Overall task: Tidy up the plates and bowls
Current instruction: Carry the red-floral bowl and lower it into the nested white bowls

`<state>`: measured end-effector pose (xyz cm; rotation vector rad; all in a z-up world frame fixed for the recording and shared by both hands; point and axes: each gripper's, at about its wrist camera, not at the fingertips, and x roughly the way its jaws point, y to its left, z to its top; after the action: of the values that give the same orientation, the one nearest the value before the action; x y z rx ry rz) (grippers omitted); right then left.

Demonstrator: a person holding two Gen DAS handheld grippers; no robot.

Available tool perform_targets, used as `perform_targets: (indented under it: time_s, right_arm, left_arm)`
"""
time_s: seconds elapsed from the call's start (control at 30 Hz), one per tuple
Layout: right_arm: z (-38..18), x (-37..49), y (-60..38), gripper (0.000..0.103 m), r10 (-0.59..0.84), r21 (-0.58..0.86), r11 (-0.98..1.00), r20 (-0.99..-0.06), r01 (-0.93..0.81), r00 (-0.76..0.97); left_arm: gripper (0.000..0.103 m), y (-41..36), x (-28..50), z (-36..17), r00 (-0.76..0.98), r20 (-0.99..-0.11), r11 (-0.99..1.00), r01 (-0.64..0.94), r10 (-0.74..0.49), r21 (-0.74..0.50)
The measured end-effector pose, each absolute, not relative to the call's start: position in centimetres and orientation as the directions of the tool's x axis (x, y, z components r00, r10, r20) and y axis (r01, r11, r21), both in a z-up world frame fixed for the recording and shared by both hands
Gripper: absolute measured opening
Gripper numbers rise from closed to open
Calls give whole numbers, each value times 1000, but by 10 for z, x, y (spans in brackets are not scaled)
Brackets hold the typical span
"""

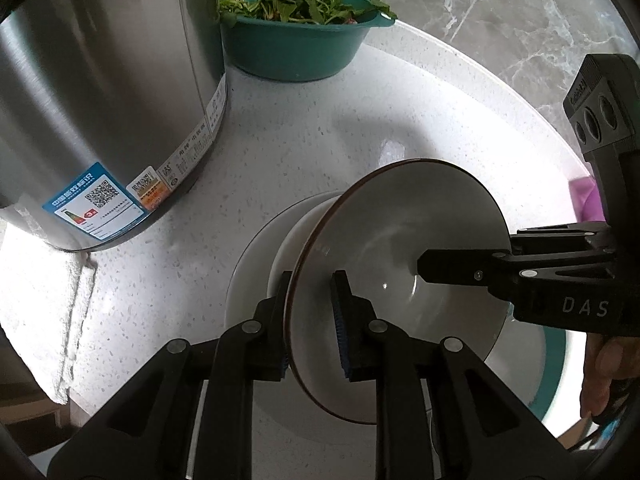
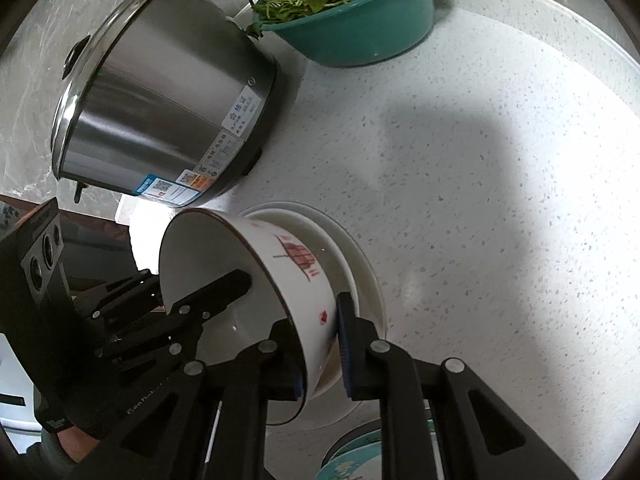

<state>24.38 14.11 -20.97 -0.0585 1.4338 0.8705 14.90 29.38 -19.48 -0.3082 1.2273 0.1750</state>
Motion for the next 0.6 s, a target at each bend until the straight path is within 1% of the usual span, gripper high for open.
perform_targets:
  time_s: [0.3,0.5,0.6]
  right_arm:
    - [-211,244,143,15,463,449,715,-879,-537,-119]
    - [-209,241,155,14,410,386,722,-907,-574,-95]
    - [-208,239,164,14,387,355,717,-918,-600,-81]
  left_arm:
    - [17,293,127,-184,422,-906,921,-340,-31,-189]
    - [17,296,115,-180,474,-880,897,-379,-21,-226]
    - [18,297,111,-178,491,-871,897,-383,-5,-222]
